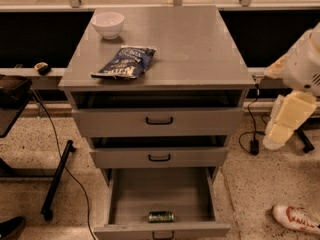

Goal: Pick green can from bottom drawer and place on counter

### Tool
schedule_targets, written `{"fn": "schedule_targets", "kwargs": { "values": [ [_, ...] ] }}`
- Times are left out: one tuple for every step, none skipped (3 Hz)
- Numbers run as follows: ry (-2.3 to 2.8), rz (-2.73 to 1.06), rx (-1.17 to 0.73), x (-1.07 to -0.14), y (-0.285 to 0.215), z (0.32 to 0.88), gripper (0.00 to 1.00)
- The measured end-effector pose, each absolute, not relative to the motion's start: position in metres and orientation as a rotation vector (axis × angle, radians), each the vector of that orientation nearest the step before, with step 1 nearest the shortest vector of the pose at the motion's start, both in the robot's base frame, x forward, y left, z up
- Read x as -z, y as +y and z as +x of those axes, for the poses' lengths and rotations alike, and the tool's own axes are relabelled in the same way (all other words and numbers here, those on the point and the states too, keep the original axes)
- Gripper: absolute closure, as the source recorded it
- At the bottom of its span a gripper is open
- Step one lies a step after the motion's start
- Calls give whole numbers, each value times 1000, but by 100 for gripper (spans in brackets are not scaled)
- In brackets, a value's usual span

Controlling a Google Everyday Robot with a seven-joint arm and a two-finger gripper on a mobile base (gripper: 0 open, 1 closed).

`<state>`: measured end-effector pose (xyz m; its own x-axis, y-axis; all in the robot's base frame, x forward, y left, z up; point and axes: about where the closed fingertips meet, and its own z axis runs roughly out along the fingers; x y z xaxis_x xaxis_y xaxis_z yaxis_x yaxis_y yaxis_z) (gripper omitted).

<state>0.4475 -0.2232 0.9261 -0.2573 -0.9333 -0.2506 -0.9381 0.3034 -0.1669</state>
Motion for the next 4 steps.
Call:
{"fn": "schedule_targets", "kwargs": {
  "values": [
    [2299,-1641,-311,-820,-236,445,0],
    [2133,-1749,-464,-762,-242,431,0],
    [2100,-1806,-431,-763,-239,432,0],
    [2091,-1758,-557,-707,-214,419,0]
  ]
}}
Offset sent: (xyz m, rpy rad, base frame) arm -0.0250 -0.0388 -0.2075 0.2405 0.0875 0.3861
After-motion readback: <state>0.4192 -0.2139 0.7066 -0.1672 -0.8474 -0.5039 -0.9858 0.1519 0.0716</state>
